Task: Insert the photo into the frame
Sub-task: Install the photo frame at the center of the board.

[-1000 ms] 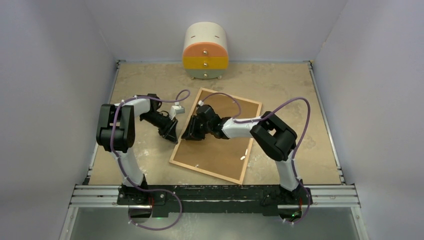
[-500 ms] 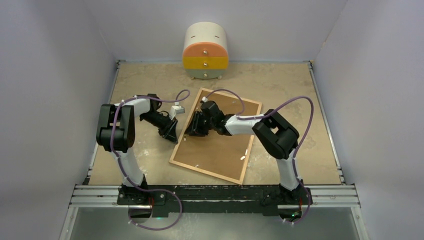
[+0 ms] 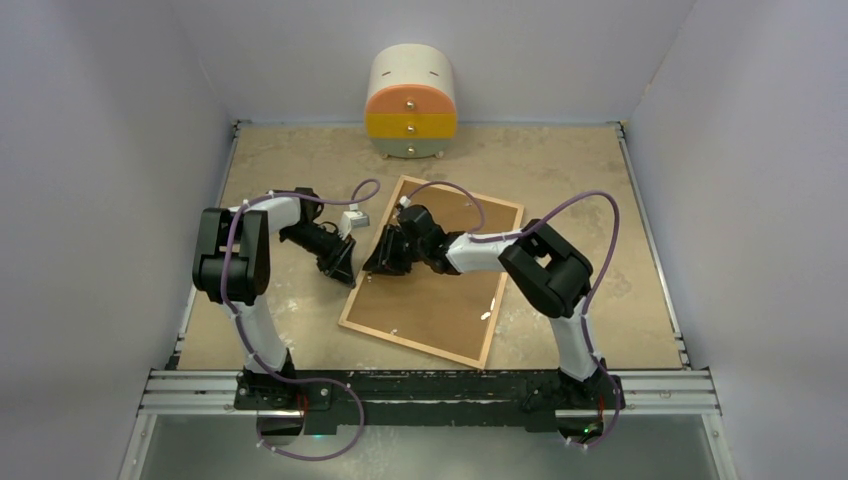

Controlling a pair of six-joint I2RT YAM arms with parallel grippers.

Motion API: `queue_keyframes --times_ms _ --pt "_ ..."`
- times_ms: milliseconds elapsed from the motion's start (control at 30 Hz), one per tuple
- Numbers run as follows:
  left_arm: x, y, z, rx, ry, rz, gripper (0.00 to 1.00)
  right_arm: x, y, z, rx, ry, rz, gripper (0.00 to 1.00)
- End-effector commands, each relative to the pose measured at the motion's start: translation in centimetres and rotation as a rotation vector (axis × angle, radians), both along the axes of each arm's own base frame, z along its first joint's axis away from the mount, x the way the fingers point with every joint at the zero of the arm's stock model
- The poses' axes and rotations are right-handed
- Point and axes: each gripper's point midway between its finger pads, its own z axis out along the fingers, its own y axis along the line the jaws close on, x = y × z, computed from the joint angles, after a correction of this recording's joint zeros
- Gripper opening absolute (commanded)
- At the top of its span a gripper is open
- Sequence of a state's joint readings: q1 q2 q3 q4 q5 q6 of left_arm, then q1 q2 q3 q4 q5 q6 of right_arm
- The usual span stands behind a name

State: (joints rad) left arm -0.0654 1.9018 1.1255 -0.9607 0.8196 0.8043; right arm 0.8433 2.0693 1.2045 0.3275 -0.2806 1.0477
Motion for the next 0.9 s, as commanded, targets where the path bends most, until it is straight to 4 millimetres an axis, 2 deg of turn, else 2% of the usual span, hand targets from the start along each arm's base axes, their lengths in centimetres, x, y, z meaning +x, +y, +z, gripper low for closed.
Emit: queue_keyframes --times_ms 0,100,267,367,867 --pt "0.6 0.8 -1.4 0.026 -0.047 -0.034 0.22 -1.5 -0.6 -1.9 -0.07 0.047 0.015 0.37" --pt "0.5 0.7 -1.4 0.025 -0.045 -0.035 0.21 -2.4 -1.4 -1.8 -0.089 0.068 0.026 0.36" --pt "0.3 0.8 -1.7 0.029 -0.04 -0.038 0.21 -2.2 -2.2 -1.5 -0.11 0.048 0.02 0.37" --pt "0.3 0.8 -1.7 0.028 -0.038 -0.037 0.21 -1.7 -1.8 -1.3 -0.091 0.031 0.01 0.37" --pt "-0.1 0.8 -1.8 0.029 -0.028 -0.045 0.2 -2.1 0.0 -1.9 -0.057 0.061 0.028 0.36"
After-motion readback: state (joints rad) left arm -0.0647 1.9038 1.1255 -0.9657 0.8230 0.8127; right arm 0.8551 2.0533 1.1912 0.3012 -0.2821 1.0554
